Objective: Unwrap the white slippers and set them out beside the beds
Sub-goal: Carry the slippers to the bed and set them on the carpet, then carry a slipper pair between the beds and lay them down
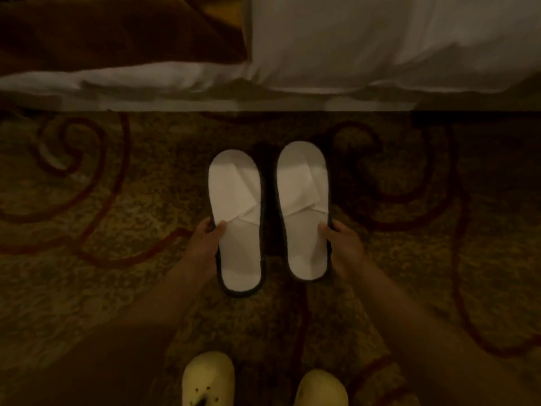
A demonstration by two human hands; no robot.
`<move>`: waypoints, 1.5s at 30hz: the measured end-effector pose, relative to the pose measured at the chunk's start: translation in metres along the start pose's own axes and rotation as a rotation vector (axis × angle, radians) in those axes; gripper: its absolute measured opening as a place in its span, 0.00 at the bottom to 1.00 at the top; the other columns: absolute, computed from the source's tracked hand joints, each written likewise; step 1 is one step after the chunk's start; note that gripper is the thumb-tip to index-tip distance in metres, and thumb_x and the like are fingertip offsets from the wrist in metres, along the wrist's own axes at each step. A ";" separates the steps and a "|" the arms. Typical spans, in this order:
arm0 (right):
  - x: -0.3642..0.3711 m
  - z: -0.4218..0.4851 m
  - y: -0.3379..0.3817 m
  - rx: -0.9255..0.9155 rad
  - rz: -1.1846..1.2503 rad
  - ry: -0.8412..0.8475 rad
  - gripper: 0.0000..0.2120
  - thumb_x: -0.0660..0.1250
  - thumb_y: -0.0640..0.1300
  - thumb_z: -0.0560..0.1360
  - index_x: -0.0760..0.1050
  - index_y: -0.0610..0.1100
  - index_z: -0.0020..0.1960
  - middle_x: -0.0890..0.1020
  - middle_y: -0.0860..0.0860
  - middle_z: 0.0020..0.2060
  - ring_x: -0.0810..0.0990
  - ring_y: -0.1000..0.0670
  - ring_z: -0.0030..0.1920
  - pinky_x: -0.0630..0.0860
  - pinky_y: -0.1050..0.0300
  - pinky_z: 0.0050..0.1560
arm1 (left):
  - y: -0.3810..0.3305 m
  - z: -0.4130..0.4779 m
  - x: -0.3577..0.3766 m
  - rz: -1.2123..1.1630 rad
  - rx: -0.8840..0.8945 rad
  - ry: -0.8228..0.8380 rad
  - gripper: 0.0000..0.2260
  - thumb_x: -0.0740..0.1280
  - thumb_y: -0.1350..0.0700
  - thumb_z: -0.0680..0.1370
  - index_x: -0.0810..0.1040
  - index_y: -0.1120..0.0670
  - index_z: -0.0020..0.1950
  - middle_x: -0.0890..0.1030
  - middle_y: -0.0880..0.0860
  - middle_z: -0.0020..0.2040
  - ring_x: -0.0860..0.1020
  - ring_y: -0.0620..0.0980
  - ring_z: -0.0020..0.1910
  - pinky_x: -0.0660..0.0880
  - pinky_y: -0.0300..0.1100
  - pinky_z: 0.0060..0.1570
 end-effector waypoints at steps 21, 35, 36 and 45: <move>0.057 0.008 0.081 -0.407 -0.849 -0.113 0.27 0.62 0.44 0.77 0.57 0.40 0.73 0.65 0.41 0.71 0.65 0.40 0.69 0.64 0.46 0.70 | -0.050 0.010 -0.009 0.397 0.172 -0.066 0.22 0.61 0.52 0.79 0.62 0.54 0.73 0.71 0.58 0.68 0.73 0.57 0.62 0.72 0.54 0.63; 0.173 -0.266 0.275 -1.277 -1.545 0.233 0.24 0.58 0.48 0.78 0.59 0.49 0.73 0.64 0.48 0.72 0.58 0.47 0.73 0.49 0.49 0.74 | -0.249 -0.260 -0.001 1.450 0.993 -0.181 0.18 0.62 0.55 0.76 0.70 0.50 0.67 0.80 0.53 0.55 0.76 0.56 0.53 0.73 0.50 0.48; 0.180 -0.284 0.285 -1.282 -1.543 0.270 0.21 0.58 0.47 0.78 0.63 0.48 0.70 0.69 0.48 0.69 0.62 0.46 0.71 0.53 0.49 0.72 | -0.265 -0.282 -0.009 1.449 1.027 -0.208 0.18 0.62 0.55 0.76 0.70 0.50 0.66 0.80 0.53 0.54 0.77 0.56 0.53 0.72 0.50 0.48; 0.280 -0.457 0.387 -1.354 -1.528 0.400 0.13 0.55 0.45 0.80 0.68 0.47 0.64 0.75 0.48 0.59 0.70 0.46 0.60 0.67 0.51 0.58 | -0.403 -0.447 -0.107 1.524 1.109 -0.347 0.24 0.65 0.52 0.74 0.67 0.48 0.69 0.77 0.51 0.60 0.74 0.53 0.59 0.69 0.46 0.56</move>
Point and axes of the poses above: each hand's wrist, its own z-axis towards the middle knuckle, its own x-axis out of the palm, y = z × x, the point moved 8 cm from there along z, towards the middle knuckle
